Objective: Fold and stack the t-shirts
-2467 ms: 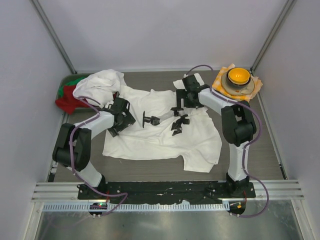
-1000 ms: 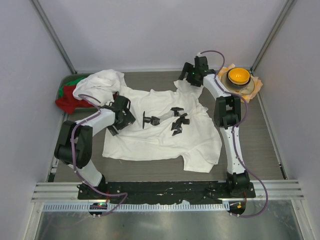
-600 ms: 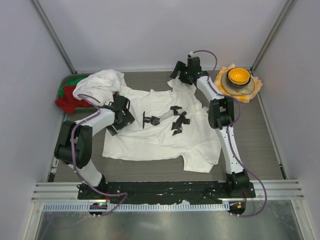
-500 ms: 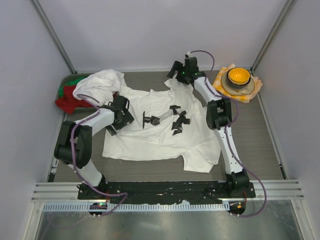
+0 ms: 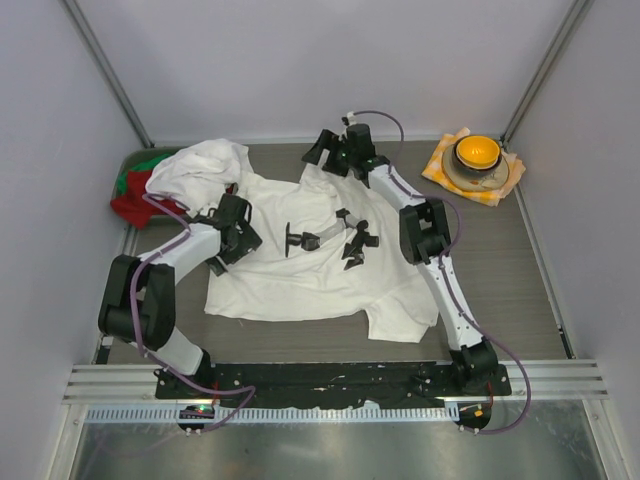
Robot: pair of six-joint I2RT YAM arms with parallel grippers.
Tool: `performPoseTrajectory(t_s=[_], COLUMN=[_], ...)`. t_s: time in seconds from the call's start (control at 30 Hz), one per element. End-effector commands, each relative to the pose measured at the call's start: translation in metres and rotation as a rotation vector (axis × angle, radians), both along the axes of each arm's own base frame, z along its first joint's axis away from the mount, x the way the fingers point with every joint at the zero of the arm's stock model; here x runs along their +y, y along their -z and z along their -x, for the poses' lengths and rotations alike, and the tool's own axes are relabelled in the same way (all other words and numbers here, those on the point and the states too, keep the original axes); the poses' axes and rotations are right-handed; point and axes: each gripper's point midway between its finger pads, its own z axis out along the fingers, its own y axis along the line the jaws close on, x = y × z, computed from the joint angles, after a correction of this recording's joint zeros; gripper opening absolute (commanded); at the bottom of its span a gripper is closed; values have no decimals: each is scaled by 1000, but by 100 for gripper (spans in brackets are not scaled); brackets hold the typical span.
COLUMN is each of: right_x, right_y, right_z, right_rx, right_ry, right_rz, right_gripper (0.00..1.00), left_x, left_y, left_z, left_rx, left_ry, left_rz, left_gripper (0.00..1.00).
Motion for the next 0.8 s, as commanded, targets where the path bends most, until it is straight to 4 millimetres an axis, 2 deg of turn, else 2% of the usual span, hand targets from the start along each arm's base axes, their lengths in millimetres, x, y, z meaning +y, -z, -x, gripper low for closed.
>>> performPoseTrajectory(t_s=[0.0, 0.03, 0.13, 0.17, 0.2, 0.23, 0.27, 0.33, 0.37, 0.43, 0.47, 0.5, 0.63, 0.7, 0.77], right_x=[-29, -35, -63, -71, -81, -89, -97, -119, -127, -147, -154, -165, -183, -184, -185], right_y=[4, -41, -68, -110, -106, -133, -136, -128, -140, -117, -117, -98, -62, -44, -37], right_z=[22, 20, 20, 23, 30, 38, 42, 53, 60, 73, 76, 83, 88, 92, 91], right_rx=[42, -39, -132, -215, -207, -244, -249, -212, -222, -149, -138, -91, -9, 30, 40], right_ry=[32, 55, 122, 144, 163, 180, 187, 235, 255, 277, 295, 305, 315, 291, 288], right_rz=[170, 177, 282, 299, 343, 356, 395, 480, 491, 556, 562, 576, 575, 542, 506], right_gripper=[96, 97, 99, 100, 100, 100, 100, 100, 100, 100, 100, 100, 100, 100, 100], left_x=[7, 6, 2, 1, 1, 1, 0, 0, -1, -3, -4, -5, -7, -7, -7], left_y=[-11, -13, -18, -20, -22, -23, -25, -28, -29, -29, -29, -28, -24, -23, -24], left_z=[2, 1, -1, -3, -4, -3, -4, -4, -5, -6, -8, -8, -8, -8, -8], left_rx=[-36, -41, -55, -60, -68, -69, -75, -85, -88, -90, -94, -92, -83, -83, -85], left_ry=[-27, -26, -22, -21, -22, -22, -22, -21, -19, -18, -14, -13, -10, -11, -11], left_rz=[-9, -6, 18, 23, 25, 26, 29, 33, 38, 45, 53, 56, 64, 66, 65], left_gripper=[100, 100, 100, 100, 100, 100, 100, 100, 100, 100, 100, 100, 100, 100, 100])
